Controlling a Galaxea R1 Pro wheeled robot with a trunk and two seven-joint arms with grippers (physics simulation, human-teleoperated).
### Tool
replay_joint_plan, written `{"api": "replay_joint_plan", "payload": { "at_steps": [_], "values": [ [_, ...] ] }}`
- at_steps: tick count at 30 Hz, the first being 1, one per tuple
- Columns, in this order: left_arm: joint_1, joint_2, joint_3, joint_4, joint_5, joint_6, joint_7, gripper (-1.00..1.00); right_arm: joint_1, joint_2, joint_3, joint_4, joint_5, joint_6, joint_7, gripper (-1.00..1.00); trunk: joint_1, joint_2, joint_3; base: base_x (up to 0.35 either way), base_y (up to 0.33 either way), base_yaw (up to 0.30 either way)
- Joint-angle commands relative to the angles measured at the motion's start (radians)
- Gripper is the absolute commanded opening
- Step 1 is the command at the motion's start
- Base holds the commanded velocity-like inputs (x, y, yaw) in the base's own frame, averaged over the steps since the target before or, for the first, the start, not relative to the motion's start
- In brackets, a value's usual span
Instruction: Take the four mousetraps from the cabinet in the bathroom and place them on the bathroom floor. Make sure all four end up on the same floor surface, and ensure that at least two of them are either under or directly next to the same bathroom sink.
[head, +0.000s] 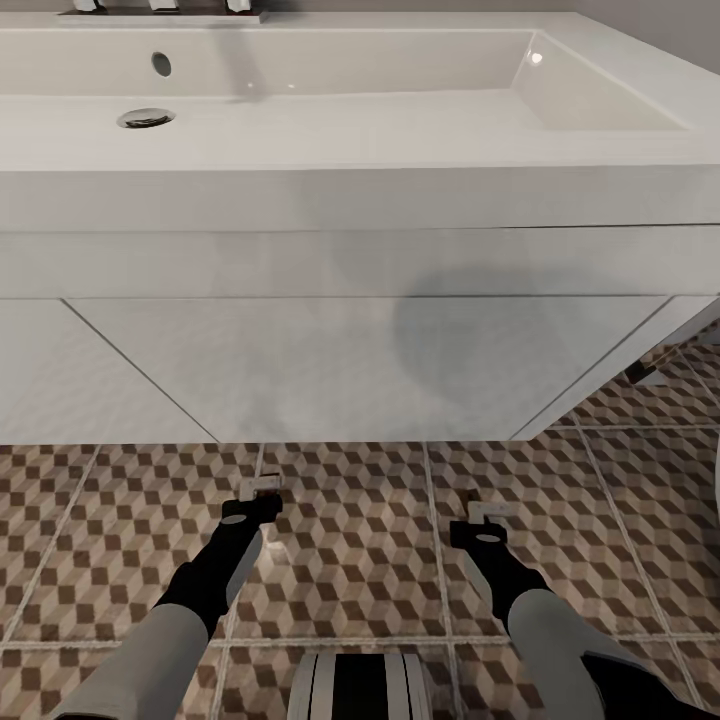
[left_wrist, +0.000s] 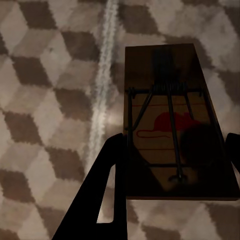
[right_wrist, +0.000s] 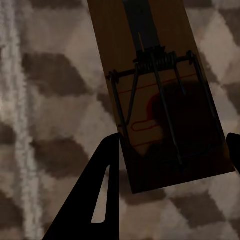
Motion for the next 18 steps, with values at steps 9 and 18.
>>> {"api": "replay_joint_plan", "payload": {
  "at_steps": [9, 18],
  "values": [
    [0.0, 0.001, -0.004, -0.008, 0.006, 0.005, 0.009, -1.0, 0.0, 0.002, -0.004, -0.008, 0.009, 0.008, -0.002, -1.0, 0.003, -0.002, -0.024, 0.0, 0.0, 0.0],
    [-0.001, 0.002, -0.002, -0.009, 0.007, 0.005, 0.009, -1.0, 0.0, 0.002, -0.005, -0.012, 0.009, 0.006, -0.002, -1.0, 0.003, -0.002, -0.028, 0.0, 0.0, 0.0]
  ]
}}
